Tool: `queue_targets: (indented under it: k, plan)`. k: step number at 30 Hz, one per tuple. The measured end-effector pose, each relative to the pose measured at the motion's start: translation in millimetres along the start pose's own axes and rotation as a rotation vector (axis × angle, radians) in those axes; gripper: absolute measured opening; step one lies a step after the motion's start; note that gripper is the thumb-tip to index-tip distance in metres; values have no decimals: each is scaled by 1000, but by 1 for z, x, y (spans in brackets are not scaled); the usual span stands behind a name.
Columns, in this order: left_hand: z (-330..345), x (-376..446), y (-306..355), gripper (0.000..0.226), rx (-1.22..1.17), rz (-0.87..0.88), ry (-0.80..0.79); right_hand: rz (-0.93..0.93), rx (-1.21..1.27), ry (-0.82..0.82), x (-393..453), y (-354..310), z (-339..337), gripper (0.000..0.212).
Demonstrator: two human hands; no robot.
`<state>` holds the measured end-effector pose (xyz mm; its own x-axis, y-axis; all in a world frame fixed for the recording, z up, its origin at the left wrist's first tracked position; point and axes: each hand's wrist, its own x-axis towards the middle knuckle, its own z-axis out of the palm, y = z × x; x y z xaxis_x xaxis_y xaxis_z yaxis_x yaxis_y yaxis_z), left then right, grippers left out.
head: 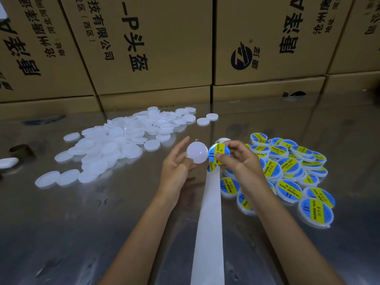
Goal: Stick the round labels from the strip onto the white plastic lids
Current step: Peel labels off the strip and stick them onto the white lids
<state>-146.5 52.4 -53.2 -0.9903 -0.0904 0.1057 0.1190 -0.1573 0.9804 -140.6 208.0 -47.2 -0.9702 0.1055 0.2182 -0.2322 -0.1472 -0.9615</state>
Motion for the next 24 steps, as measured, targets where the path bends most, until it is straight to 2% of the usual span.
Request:
queue_targets:
  k: [4,9,15,24]
  plan:
    - [5,-5,4,46,-51,19,-68,-82,-68,17,-1,0,3,22]
    - [12,-9,3,48,11,26,-137,-191,-145,42,-2,0,4,24]
    - [13,-10,3,46,-42,17,-214,-219,-222,36,-1,4,5,23]
    - [15,-12,6,48,-57,8,-239,-280,-296,78,-1,8,4,23]
